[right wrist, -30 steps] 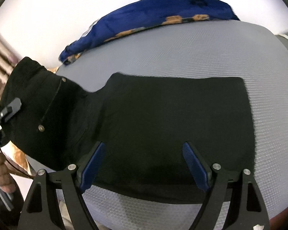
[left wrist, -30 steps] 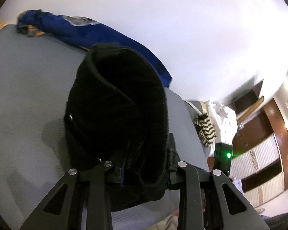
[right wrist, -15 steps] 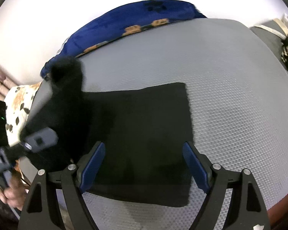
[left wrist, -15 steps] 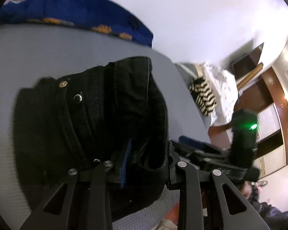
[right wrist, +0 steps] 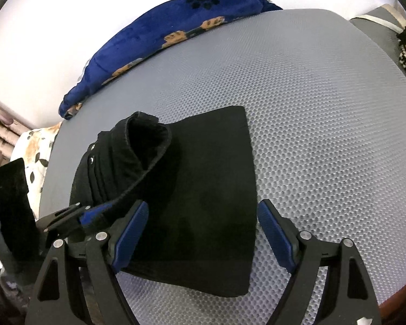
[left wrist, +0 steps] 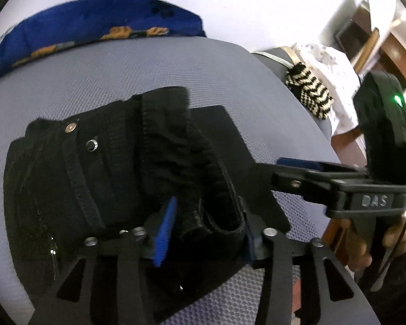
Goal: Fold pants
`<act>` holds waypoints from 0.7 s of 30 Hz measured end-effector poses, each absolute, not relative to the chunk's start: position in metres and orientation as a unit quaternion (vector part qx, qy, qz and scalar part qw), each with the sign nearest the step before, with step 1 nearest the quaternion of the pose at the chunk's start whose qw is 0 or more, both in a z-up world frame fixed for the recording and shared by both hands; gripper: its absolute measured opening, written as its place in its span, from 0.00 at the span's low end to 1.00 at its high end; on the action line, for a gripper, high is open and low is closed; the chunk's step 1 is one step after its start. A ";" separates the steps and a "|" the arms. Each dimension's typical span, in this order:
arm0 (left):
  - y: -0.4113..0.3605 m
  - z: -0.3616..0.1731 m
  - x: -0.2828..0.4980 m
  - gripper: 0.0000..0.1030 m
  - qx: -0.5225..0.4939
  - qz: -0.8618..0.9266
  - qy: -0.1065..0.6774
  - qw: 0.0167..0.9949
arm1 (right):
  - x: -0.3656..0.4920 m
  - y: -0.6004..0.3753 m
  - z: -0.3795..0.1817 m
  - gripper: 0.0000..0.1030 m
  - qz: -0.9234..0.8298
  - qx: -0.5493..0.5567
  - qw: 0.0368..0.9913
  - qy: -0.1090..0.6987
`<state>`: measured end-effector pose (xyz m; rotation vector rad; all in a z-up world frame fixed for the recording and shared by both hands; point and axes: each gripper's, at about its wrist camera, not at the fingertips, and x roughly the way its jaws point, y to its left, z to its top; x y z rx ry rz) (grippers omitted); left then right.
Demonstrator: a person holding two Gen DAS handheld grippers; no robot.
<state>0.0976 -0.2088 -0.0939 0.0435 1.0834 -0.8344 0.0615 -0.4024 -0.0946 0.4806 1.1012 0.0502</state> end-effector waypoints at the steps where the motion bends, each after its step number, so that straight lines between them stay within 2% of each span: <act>1: -0.206 -0.091 0.096 0.58 0.022 -0.391 0.497 0.775 | 0.062 -0.402 -0.095 0.79 0.029 0.229 0.824 0.517; 6: -0.200 -0.064 0.083 0.69 0.038 -0.404 0.458 0.791 | 0.067 -0.407 -0.100 0.79 0.061 0.269 0.812 0.515; 12: -0.142 -0.051 0.100 0.69 0.000 -0.343 0.452 0.823 | 0.079 -0.409 -0.113 0.79 0.116 0.302 0.789 0.523; 21: -0.078 -0.076 0.124 0.69 -0.031 -0.256 0.480 0.838 | 0.109 -0.402 -0.133 0.78 0.162 0.303 0.775 0.530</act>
